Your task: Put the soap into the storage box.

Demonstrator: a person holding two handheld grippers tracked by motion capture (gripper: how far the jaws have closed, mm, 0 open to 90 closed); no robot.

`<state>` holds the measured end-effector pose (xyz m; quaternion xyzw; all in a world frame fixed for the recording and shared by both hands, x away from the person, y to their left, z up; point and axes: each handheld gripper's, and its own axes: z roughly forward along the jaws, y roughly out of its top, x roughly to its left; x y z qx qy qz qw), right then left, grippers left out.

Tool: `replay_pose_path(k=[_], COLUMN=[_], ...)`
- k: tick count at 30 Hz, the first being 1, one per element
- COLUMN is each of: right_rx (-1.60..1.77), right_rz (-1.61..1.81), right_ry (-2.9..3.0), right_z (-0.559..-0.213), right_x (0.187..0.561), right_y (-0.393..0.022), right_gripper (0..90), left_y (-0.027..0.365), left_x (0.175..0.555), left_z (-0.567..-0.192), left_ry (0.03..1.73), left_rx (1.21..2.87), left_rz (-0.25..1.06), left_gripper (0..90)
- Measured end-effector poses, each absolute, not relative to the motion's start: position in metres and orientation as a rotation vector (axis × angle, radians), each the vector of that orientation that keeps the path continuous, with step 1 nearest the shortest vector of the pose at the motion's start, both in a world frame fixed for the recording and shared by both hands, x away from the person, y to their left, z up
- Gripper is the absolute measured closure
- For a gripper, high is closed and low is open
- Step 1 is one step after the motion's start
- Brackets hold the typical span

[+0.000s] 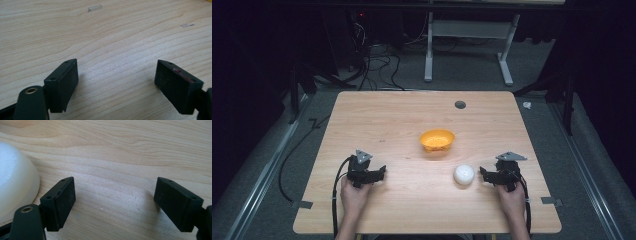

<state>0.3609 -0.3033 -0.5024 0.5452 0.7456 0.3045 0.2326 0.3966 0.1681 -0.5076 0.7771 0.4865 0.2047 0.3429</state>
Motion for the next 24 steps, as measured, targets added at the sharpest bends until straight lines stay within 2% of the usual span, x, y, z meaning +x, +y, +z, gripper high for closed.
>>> replay_pose_path(k=[15,18,24], right_rx=[1.498,1.481,1.478], right_rz=[0.839,0.837,0.841], right_ry=[2.054,2.077,2.081], right_z=[-0.5023,-0.5026,-0.5026], right_x=[0.3613,0.3617,0.3598], right_y=[-0.3031,-0.3018,-0.3018], right_gripper=[17.2,13.5,14.5], left_y=[0.1679,0.1679,0.1679], left_x=[0.3967,0.3967,0.3967], left_z=[-0.5076,-0.5076,-0.5075], left_ry=[1.265,1.265,1.265], left_rx=[2.019,2.019,2.019], left_rz=[0.532,0.532,0.532], left_gripper=[19.5,19.5,19.5])
